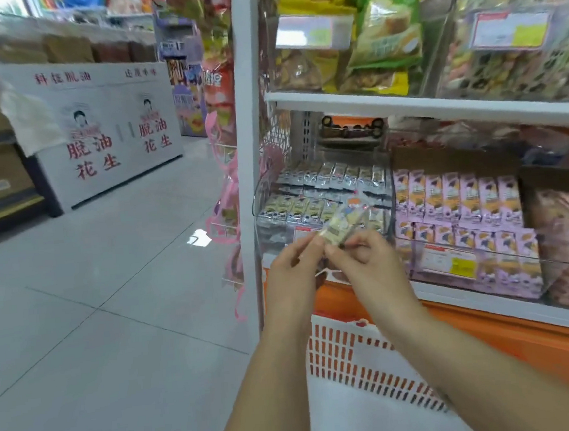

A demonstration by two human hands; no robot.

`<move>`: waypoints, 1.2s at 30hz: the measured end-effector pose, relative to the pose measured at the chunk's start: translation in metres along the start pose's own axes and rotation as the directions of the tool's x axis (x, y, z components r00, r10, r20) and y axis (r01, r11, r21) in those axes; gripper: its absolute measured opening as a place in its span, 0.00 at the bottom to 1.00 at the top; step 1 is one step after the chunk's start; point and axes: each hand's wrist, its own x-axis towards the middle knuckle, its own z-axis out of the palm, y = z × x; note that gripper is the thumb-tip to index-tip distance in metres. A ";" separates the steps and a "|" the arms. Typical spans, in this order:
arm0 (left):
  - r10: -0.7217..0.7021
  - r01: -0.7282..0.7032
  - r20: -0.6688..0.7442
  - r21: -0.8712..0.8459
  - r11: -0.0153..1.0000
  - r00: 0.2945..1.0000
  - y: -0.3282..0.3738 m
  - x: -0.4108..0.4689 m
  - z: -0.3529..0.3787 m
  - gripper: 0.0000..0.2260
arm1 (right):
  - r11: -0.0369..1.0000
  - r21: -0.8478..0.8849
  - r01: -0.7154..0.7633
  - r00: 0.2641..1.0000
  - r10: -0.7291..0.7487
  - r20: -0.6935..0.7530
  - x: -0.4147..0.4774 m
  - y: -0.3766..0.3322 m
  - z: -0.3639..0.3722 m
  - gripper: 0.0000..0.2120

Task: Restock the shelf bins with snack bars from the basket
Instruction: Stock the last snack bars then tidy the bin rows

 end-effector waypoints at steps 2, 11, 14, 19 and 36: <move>0.026 -0.028 -0.077 -0.022 0.999 0.997 -0.002 0.016 -0.010 0.07 | 0.998 -0.056 0.032 0.999 -0.031 0.012 0.028 -0.008 0.010 0.09; -0.039 0.058 -0.126 0.145 0.988 0.991 -0.027 0.066 -0.027 0.22 | 0.956 -0.279 -0.095 0.981 0.138 0.138 0.170 -0.006 0.075 0.12; -0.069 0.080 -0.081 0.147 0.986 0.994 -0.036 0.071 -0.028 0.22 | 0.945 -0.280 -0.169 0.974 0.205 0.101 0.193 -0.004 0.092 0.07; -0.077 0.085 -0.048 0.177 0.981 0.996 -0.039 0.069 -0.030 0.23 | 0.801 -0.598 0.017 0.979 0.107 0.171 0.198 0.001 0.099 0.11; 0.003 -0.019 0.038 0.448 0.894 0.999 -0.027 0.046 -0.039 0.16 | 0.636 -0.488 0.598 0.795 -0.389 0.466 0.072 0.013 0.005 0.06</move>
